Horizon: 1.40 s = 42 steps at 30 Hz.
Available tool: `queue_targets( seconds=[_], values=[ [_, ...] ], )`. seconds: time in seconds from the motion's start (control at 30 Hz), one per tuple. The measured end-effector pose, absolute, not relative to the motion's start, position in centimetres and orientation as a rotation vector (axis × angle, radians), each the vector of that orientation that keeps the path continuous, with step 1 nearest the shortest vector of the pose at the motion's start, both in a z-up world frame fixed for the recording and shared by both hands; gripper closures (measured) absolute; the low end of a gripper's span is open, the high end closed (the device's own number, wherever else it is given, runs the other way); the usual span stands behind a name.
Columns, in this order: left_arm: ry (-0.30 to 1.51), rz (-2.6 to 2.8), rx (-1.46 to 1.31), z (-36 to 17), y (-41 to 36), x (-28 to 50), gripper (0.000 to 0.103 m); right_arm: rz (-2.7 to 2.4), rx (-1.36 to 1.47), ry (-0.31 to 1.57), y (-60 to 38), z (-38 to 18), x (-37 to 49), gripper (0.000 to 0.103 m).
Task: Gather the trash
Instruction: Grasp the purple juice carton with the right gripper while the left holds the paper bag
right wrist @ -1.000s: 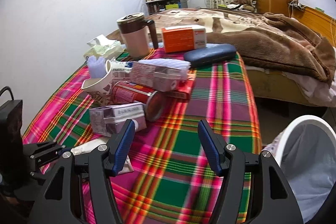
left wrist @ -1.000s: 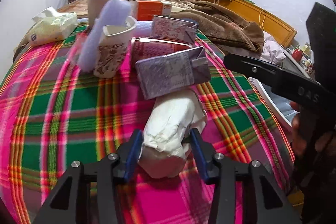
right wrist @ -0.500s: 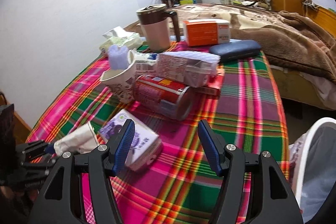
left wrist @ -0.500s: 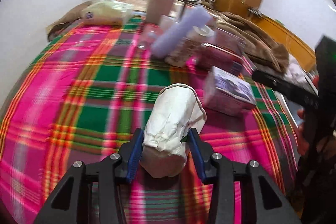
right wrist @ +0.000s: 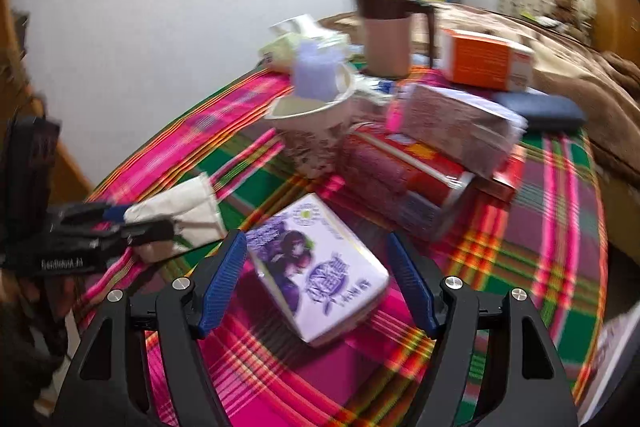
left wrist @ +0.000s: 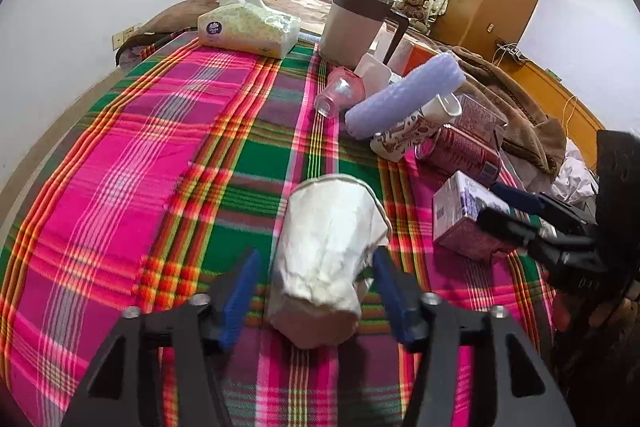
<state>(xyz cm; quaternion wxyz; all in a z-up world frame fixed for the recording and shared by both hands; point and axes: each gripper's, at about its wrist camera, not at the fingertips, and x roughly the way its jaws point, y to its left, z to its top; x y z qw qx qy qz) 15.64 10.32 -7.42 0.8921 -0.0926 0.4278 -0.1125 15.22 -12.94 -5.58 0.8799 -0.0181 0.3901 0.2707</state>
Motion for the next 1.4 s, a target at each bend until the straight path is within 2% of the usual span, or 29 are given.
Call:
queue_targets(
  seconds=[0.33,0.77,0.83,0.87,0.9,1.03,1.4],
  values=[
    [0.891,-0.255,-0.134,-7.4,10.2,17.0,0.041,0.583,-0.202,0.856,-10.8,-6.5,14.4,0.029],
    [0.912,-0.253,-0.101,-8.1,9.1,17.6,0.041,0.437,-0.065,0.907,-12.4,-7.2,15.3,0.029],
    [0.912,-0.246,-0.087,-8.1,8.9,17.4,0.041,0.429,-0.059,0.907,-12.5,-7.2,15.1,0.034],
    [0.912,-0.244,-0.083,-8.1,8.8,17.4,0.043,0.427,-0.056,0.902,-12.4,-7.1,15.0,0.034],
    [0.911,-0.244,-0.082,-8.1,8.7,17.3,0.049,0.423,-0.055,0.898,-12.6,-7.0,14.8,0.034],
    [0.900,-0.239,-0.083,-7.7,8.4,16.7,0.056,0.414,-0.060,0.867,-12.6,-6.7,13.9,0.035],
    [0.858,-0.241,-0.099,-6.3,7.2,14.9,0.059,0.326,0.019,0.796,-14.6,-5.7,12.0,0.038]
  ],
)
